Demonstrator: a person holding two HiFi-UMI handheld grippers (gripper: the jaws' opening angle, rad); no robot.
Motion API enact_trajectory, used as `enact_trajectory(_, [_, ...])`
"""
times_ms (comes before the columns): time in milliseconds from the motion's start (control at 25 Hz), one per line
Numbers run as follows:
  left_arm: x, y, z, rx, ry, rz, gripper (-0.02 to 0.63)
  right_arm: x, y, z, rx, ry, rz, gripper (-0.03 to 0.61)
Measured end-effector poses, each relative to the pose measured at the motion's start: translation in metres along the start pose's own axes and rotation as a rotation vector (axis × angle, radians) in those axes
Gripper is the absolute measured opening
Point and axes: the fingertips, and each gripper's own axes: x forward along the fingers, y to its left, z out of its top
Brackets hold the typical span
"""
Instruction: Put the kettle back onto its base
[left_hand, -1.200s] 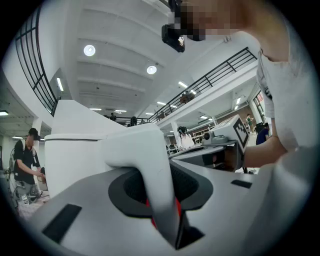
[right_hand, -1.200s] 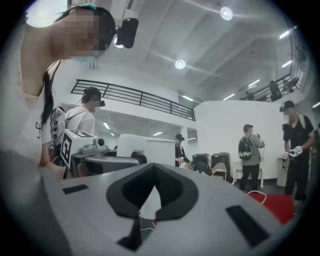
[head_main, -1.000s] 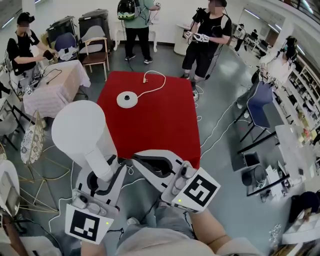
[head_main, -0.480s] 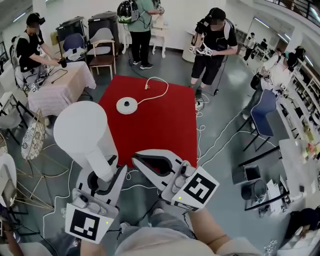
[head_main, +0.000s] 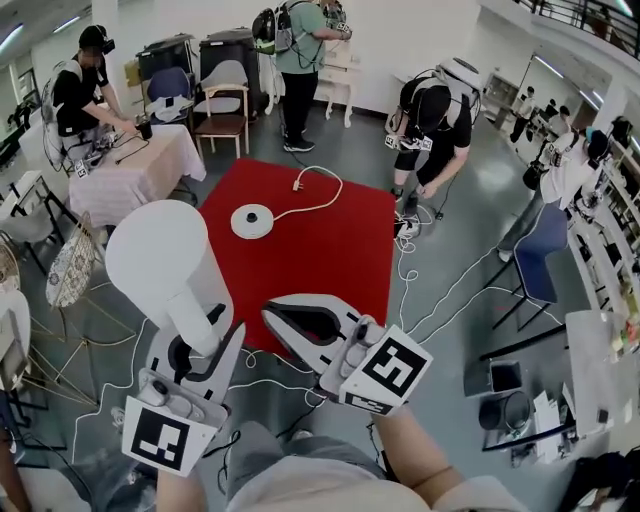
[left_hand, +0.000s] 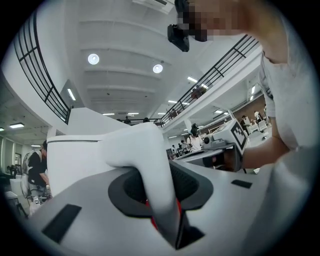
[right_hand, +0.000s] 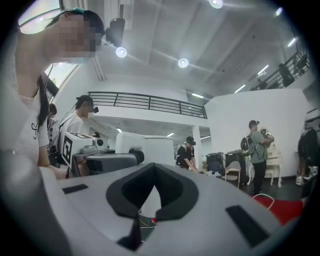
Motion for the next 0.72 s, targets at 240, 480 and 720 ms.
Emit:
enact_trajectory(240, [0.015,0.01,-0.001,0.002,0.015,0.014,0.1,0.01,-0.013,-0.002,0.0,-0.002,0.026,0.009])
enact_trajectory(480, [0.046,0.029,-0.017,-0.002,0.018,-0.002,0.1,0.023,-0.051,-0.011,-0.002,0.003,0.004,0.008])
enact_trajectory(720, [0.085,0.056,-0.04,0.002,0.03,-0.04,0.1,0.049,-0.094,-0.022,-0.008,0.02,-0.013,0.009])
